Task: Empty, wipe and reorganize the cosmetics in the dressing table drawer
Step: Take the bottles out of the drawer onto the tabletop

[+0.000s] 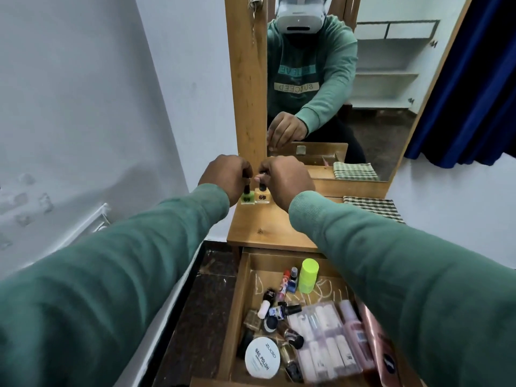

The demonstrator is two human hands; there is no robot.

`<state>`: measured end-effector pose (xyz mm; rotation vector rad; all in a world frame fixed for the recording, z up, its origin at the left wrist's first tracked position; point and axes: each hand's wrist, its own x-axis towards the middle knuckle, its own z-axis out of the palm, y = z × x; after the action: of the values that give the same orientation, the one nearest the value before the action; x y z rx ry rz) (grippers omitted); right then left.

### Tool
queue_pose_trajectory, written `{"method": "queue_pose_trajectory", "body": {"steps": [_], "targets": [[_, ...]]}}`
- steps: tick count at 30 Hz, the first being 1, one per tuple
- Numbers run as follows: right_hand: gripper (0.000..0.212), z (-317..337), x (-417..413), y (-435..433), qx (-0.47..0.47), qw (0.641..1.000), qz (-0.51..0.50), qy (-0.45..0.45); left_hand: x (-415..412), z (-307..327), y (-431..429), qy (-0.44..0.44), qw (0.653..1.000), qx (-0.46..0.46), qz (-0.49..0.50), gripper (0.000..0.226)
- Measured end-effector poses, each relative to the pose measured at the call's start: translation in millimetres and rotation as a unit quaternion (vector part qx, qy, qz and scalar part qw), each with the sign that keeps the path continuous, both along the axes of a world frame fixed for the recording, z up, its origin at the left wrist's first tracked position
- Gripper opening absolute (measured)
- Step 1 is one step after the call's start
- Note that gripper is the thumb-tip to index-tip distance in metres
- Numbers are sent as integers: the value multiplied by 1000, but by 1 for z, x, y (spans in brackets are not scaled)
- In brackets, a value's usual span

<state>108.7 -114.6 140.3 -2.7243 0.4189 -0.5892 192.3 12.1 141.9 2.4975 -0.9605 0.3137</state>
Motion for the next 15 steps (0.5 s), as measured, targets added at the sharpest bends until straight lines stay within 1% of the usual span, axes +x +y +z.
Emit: {"method": "queue_pose_trajectory", "body": {"steps": [3,10,15], "targets": [[16,-6,15,-6,-26,1000,-1,4,15,-3,-9,-9,1000,11,2,22],[23,-22,30,-13,-38,999,-12,30,30,-17,-19,-13,1000,18,-5,21],[26,-30,30,-13,-72,997,-18,32,34,-20,-22,-12,1000,21,-3,20]]}}
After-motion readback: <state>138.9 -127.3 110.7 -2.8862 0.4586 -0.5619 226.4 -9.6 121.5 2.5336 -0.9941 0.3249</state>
